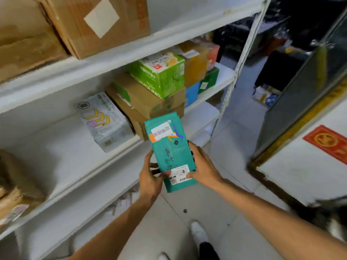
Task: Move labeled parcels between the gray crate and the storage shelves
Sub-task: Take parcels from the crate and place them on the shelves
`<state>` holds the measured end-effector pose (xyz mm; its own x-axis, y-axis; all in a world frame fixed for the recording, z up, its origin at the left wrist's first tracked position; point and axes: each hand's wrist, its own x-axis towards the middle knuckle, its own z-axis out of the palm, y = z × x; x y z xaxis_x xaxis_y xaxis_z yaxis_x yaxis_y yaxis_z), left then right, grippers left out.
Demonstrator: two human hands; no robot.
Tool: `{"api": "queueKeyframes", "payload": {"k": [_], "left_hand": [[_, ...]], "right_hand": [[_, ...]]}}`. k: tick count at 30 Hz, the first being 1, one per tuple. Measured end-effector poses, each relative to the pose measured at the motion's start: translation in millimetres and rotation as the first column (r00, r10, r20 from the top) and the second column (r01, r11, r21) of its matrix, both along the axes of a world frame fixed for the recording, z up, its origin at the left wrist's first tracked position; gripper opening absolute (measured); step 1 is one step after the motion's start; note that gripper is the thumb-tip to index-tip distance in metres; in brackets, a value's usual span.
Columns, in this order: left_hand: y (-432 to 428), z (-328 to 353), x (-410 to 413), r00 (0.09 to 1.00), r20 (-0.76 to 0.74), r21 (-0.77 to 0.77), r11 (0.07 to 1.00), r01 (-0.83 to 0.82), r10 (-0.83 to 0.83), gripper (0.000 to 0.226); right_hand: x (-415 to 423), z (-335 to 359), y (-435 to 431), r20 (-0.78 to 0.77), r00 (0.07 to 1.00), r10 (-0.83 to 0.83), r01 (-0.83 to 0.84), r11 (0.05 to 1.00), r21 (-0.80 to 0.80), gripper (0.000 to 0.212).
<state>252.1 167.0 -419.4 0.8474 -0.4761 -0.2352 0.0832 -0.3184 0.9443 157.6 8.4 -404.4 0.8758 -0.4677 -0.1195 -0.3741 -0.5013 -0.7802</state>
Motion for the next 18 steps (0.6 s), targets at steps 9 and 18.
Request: {"api": "queueKeyframes", "payload": {"k": [9,18], "left_hand": [[-115,-6,-42,0.910,0.114,0.040,0.917,0.397,-0.399,0.086],[-296,-10,-168,0.544,0.190,0.136,0.570,0.810,-0.817,0.088]], "right_hand": [[-91,-17,-64,-0.013,0.909,-0.417,0.417,0.909,0.005,0.115],[-255,-27,-155,-0.039,0.551,-0.834,0.834,0.547,0.079,0.114]]}}
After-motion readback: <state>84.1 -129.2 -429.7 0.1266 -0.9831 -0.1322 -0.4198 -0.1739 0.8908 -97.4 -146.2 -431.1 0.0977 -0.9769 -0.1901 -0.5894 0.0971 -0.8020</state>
